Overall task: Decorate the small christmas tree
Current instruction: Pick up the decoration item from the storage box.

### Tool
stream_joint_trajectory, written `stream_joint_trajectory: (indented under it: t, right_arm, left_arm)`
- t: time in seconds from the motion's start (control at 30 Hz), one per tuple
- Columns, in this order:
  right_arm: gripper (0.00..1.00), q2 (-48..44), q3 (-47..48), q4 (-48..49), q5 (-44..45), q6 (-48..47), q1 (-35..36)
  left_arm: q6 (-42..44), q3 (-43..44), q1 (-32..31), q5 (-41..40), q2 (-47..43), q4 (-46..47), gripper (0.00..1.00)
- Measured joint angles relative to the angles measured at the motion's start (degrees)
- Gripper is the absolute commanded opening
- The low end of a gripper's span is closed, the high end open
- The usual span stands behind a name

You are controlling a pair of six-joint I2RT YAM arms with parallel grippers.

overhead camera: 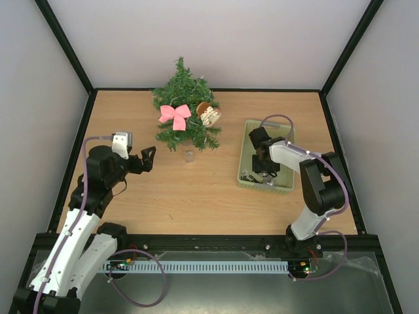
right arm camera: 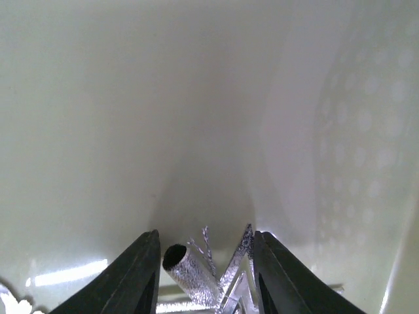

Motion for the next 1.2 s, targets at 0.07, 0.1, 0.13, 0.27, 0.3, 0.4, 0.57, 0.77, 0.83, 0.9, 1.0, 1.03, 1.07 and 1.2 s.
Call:
stream_joint_trajectory:
  t: [0.07,0.1,0.13,0.27,0.3,0.4,0.57,0.77,0.83,0.9,1.0,1.03,1.07,1.2]
  right_arm:
    - [0.31,1.16,0.68,0.04,0.50,-0.72,0.00]
    - [0.31,1.46,0.83,0.07,0.76,-1.09,0.00]
    - [0.31,1.66,0.92,0.09,1.03,-1.57,0.00]
    - [0.27,2.34,1.44,0.11,1.81,-2.99,0.00]
    - [0.24,2.49,1.53,0.24,1.90,-3.37,0.00]
    - [0.19,2.67,1.55,0.42,1.90,-4.50,0.00]
    - [0.26,2.71,1.64,0.50,2.08,-5.68,0.00]
    - [0.19,3.56,2.71,0.52,3.21,-6.27,-0.04]
    - [0.17,4.07,2.99,0.61,3.26,-6.49,-0.04]
    - [0.13,4.15,3.13,0.68,3.28,-6.71,-0.04]
    - [0.11,4.15,3.15,0.68,3.56,-6.88,-0.04]
    - [0.11,4.15,3.15,0.68,3.69,-6.88,-0.04]
    - [0.11,4.15,3.15,0.66,3.91,-6.91,-0.04]
    - [0.12,3.56,3.34,0.17,4.87,-6.88,-0.04]
  left_arm:
    - [0.00,-0.17,0.00,-0.15,-0.35,0.04,0.99]
    - [0.00,-0.46,0.00,-0.22,-0.70,0.02,0.99]
    - [0.00,-0.79,0.00,-0.35,-1.11,0.04,0.99]
    - [0.00,-1.66,0.00,-0.96,-2.16,-0.13,0.99]
    - [0.00,-1.75,0.00,-1.27,-2.23,-0.15,0.99]
    - [0.00,-1.77,0.00,-1.57,-2.25,-0.28,0.99]
    - [0.00,-1.79,0.00,-1.95,-2.25,-0.37,0.99]
    - [0.00,-1.79,0.00,-2.19,-2.25,-0.37,0.99]
    - [0.00,-1.79,0.00,-2.32,-2.25,-0.37,0.99]
    - [0.09,-1.79,0.00,-2.34,-2.25,-0.37,0.98]
    - [0.39,-1.79,0.00,-2.34,-2.38,-0.37,0.97]
    - [0.44,-1.79,0.00,-2.34,-2.49,-0.39,0.97]
    - [0.48,-1.79,0.00,-2.34,-2.58,-0.37,0.96]
    - [0.74,-1.79,0.00,-2.32,-2.86,-0.35,0.95]
